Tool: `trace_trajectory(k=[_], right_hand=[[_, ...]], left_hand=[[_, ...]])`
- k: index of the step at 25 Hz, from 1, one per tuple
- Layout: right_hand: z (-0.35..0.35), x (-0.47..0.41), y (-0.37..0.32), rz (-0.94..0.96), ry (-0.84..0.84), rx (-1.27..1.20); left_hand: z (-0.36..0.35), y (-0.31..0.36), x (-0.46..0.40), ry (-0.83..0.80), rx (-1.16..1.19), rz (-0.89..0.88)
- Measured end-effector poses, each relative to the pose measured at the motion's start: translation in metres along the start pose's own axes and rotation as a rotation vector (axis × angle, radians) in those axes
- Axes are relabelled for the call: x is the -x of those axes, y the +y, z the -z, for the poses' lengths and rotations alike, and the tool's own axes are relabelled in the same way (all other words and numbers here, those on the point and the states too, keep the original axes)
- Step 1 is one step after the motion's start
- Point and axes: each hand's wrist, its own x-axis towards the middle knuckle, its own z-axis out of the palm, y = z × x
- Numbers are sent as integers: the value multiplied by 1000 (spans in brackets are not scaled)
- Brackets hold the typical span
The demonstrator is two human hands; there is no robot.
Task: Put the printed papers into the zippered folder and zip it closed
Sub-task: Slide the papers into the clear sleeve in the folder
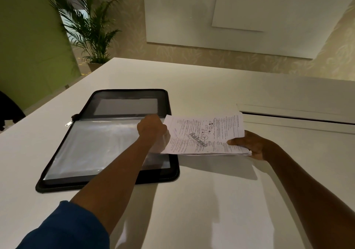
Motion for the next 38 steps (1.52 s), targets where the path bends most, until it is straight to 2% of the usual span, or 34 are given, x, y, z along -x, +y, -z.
trace_trajectory(k=[5,9,14,17,22,25,27,28,29,31,34,38], right_hand=[[5,-6,1,-51,8,-32],[8,-11,3,-77,-21,41],[16,-18,8,-168,-51,147],[16,-23,2,-161,148,327],[15,-36,-1,-134,500,391],[8,-43,-3,-94,691,608],[1,-49,-7,0,824,794],[-4,-54,-9,86,836,883],[-10,-61,-12,181,791,943],[-33,-81,-21,307,591,936],[-79,-119,-31,355,334,949],[-120,-163,-36,355,278,996]], left_hand=[[-12,4,5,113,-26,12],[-5,6,-9,41,-60,-28],[-8,5,-13,88,-67,-101],[-7,4,-14,72,-27,-188],[1,4,-22,-88,-111,-223],[0,4,-24,-103,-76,-227],[0,5,-25,-97,-68,-222],[0,5,-25,-95,-65,-222],[-1,5,-26,-95,-60,-222],[-2,5,-27,-104,-48,-220],[-4,2,-28,-102,-29,-208],[-7,0,-28,-75,-7,-201]])
